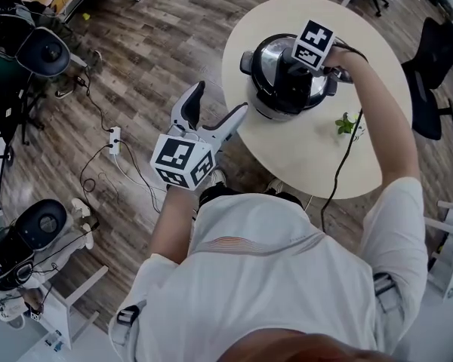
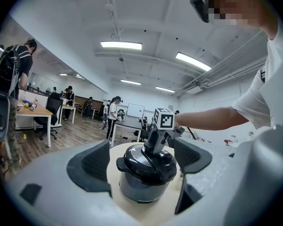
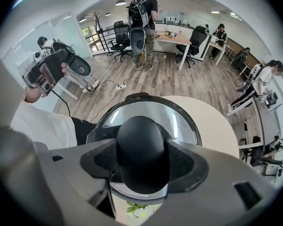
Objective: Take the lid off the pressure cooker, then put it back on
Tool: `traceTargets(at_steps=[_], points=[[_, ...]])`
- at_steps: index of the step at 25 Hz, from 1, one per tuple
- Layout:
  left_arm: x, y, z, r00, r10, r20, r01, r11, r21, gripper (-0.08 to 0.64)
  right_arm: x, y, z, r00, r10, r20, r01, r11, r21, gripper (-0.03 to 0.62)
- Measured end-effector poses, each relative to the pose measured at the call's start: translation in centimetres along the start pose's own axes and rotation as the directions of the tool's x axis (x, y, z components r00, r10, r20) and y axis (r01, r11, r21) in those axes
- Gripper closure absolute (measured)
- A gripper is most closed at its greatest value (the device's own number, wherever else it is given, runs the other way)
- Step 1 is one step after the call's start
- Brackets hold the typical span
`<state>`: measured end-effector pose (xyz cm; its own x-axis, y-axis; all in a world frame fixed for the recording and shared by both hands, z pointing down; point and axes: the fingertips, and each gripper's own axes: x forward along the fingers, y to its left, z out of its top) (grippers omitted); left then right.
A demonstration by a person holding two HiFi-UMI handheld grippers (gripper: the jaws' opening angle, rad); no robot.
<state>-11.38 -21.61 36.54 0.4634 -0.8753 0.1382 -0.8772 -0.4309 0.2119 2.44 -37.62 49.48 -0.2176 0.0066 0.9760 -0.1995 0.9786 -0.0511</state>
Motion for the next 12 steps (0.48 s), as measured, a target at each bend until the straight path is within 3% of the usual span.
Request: traceTargets(at_steps=[5, 8, 10, 12], points=[[1.7, 1.4, -2.7, 0.998, -0.043, -0.043, 0.040, 0.997, -0.071, 0.137, 0.3, 0.0, 0.0, 1.000, 0.001, -0.029, -0.001, 1.000, -0.006, 0.285], [3.7, 2.8, -4.9, 0.992, -0.103, -0.067, 0.086, 0.972, -0.220, 0.137, 0.3, -0.1, 0.0, 1.000, -0.004, -0.026, 0.003, 1.000, -0.002, 0.284], [5.4, 4.2, -6.4, 0.988, -0.141, -0.062, 0.108, 0.921, -0.375, 0.137, 0.2, -0.2, 0.1, 0.999, -0.002, -0.040, 0.003, 1.000, 0.004, 0.284], [7.3, 5.8, -8.0, 0.985, -0.168, -0.036, 0.121, 0.830, -0.545, 0.138, 0.3, -0.1, 0.2, 0.998, -0.002, -0.057, 0.003, 1.000, 0.008, 0.283]])
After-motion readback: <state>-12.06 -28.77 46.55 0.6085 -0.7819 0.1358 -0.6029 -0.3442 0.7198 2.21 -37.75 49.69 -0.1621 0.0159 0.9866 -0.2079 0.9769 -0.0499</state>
